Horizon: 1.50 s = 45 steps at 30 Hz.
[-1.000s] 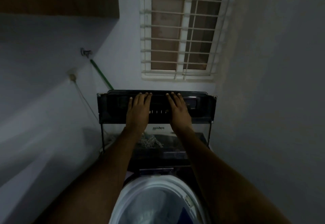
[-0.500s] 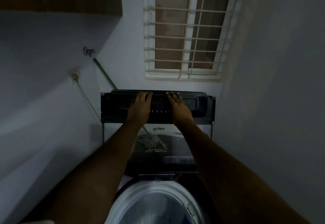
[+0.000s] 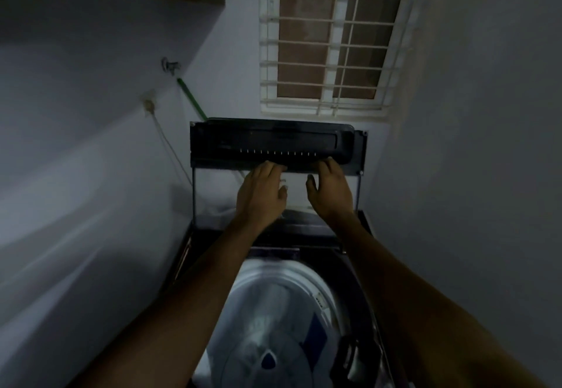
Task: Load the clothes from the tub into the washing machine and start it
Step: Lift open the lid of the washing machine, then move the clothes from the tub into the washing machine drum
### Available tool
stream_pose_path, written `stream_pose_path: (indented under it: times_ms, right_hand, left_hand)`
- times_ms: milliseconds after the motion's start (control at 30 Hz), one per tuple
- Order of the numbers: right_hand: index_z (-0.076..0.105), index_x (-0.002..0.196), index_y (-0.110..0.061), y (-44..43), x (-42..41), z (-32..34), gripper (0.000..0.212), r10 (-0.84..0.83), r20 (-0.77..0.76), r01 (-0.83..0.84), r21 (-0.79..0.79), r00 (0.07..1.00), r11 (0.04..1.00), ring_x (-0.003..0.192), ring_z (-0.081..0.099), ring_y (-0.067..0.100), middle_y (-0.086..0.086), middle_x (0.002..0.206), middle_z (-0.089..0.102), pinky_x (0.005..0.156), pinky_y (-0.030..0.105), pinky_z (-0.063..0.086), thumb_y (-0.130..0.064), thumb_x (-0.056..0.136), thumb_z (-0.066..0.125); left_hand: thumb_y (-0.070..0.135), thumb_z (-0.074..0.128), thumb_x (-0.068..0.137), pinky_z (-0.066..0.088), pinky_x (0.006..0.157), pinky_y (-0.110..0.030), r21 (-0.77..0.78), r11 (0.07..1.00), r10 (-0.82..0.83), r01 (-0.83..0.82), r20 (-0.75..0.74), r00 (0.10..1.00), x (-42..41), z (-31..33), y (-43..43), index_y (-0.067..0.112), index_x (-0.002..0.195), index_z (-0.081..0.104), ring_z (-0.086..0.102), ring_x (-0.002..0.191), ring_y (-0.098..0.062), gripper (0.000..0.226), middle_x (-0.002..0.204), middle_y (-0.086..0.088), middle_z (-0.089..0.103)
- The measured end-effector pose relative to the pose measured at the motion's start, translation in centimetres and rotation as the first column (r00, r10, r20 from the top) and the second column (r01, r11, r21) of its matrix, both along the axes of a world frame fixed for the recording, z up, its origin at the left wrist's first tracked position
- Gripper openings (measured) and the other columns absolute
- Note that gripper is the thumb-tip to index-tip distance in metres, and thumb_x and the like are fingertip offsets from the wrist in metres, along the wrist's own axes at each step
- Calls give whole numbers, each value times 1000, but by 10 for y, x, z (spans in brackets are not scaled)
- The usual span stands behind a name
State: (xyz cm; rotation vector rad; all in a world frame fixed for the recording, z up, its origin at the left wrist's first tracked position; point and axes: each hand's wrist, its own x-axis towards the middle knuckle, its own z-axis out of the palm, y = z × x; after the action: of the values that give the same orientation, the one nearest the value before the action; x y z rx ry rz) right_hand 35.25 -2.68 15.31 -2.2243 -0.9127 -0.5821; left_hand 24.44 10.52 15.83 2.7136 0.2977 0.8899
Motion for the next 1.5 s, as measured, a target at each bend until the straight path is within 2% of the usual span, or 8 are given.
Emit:
stream_pose_path:
  times_ms: [100,233,400,800,1033,1167,1267,1500]
  right_hand:
    - [55,126,-4,-26,-25,-12,36,-12,-9,12,-7,1000,1000,121,49,31,15,132,51,98,34,43,-17,93,53]
    - [50,134,-6,-70,-66,-27,42,-55,-20,54,-43,998,998,137,37,30,14,147,41,111,40,36,-19,94,52]
    - [44,139,-7,-141,-118,-44,50,-112,-31,107,-131,993,986,140,32,31,14,148,40,113,44,32,-17,91,53]
    - [47,137,-6,-301,-214,-97,48,-230,-110,210,-164,967,964,141,31,28,13,146,43,114,39,30,-25,93,49]
    - [45,139,-8,-410,-216,-141,49,-280,-157,242,-227,947,944,141,31,26,12,148,41,114,40,32,-26,94,51]
    - [41,142,-8,-473,-201,-163,51,-287,-189,222,-302,939,927,142,30,26,12,149,40,115,35,25,-27,96,50]
    - [42,141,-6,-520,-183,-179,51,-274,-243,191,-317,931,929,140,33,29,14,147,42,113,38,29,-24,94,52]
    - [42,141,-9,-587,-142,-234,53,-221,-365,61,-402,905,914,135,39,31,13,147,41,108,41,37,-25,92,53]
  left_hand:
    - [19,61,88,40,106,-37,-6,1000,-27,27,4,1000,-28,-12,-28,13,129,55,53,118,-24,42,125,-5,58]
    - [18,59,89,34,112,-41,32,999,-14,14,6,1000,-66,-30,-66,9,132,52,39,137,-28,44,137,-9,53]
    - [36,35,97,36,108,-45,97,995,-37,36,8,999,-103,-46,-123,7,133,52,37,139,-31,49,141,-12,51]
    - [41,34,99,31,114,-42,114,977,-167,183,-136,977,-177,-98,-266,8,142,45,31,144,-25,56,152,-8,41]
    - [41,35,98,31,113,-40,71,966,-232,250,-201,952,-171,-132,-368,10,143,44,33,143,-23,55,151,-6,43]
    - [40,33,98,32,113,-41,33,962,-253,270,-257,933,-150,-166,-431,10,142,45,33,143,-24,55,150,-8,43]
    - [39,34,98,34,112,-42,13,965,-244,260,-304,921,-130,-192,-474,9,141,45,34,142,-25,54,149,-9,45]
    - [29,56,95,39,107,-43,-131,962,-271,239,-364,891,-87,-249,-533,8,134,53,44,135,-29,44,139,-11,54]
